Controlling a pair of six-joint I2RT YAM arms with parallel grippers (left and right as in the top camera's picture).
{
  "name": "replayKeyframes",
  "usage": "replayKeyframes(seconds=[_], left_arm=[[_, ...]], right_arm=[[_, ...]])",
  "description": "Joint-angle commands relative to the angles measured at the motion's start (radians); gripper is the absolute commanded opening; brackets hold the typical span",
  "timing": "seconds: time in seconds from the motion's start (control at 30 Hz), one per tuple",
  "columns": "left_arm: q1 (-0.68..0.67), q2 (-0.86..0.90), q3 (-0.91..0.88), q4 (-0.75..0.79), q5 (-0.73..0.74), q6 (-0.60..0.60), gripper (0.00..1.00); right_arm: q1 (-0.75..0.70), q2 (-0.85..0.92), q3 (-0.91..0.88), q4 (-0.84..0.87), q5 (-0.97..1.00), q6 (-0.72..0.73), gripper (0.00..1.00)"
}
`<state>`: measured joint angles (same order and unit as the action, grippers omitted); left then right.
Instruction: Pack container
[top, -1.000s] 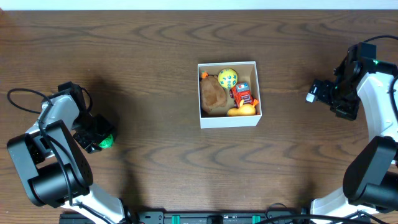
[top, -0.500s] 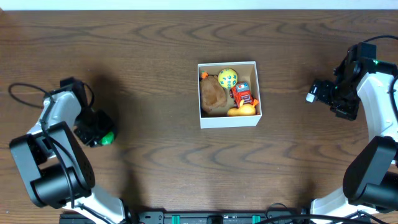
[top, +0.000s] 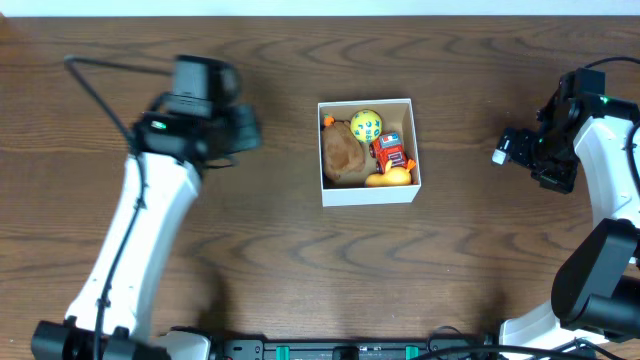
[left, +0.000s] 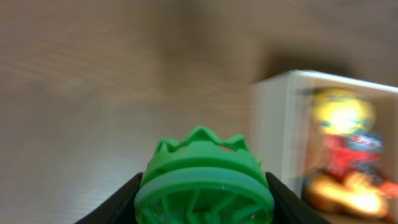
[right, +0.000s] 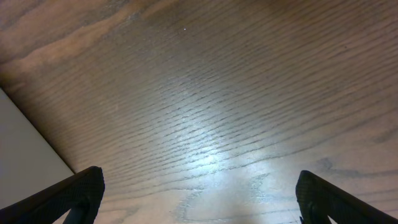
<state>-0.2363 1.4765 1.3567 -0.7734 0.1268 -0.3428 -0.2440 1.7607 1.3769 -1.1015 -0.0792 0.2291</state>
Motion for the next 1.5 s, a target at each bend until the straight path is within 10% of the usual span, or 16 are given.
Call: replayKeyframes(seconds=[0.0, 0.47, 0.53, 0.77, 1.47], left_arm=[[-0.142, 0.009, 0.011, 0.053, -0.005, 0.017, 0.28], [-0.418, 0.265, 0.009, 0.132, -0.014, 0.034, 0.30], [-0.415, 0.263, 0.009, 0.136, -0.014, 0.035, 0.63], [-0.369, 0.228, 0.010, 0.140, -0.015, 0.035, 0.98], [0.175, 0.033, 0.006, 0.144, -0.146, 0.035, 0.98]], right_arm=[[-0.005, -0.004, 0.000, 0.002, -0.007, -0.009, 0.99], [-0.005, -0.004, 0.000, 0.002, -0.007, -0.010, 0.99], [-0.005, -0.004, 0.000, 0.002, -0.007, -0.010, 0.99], [-0.005, -0.004, 0.000, 0.009, -0.007, -0.011, 0.99], [0.277, -0.026, 0.264, 0.357, 0.079, -0.093, 0.99]])
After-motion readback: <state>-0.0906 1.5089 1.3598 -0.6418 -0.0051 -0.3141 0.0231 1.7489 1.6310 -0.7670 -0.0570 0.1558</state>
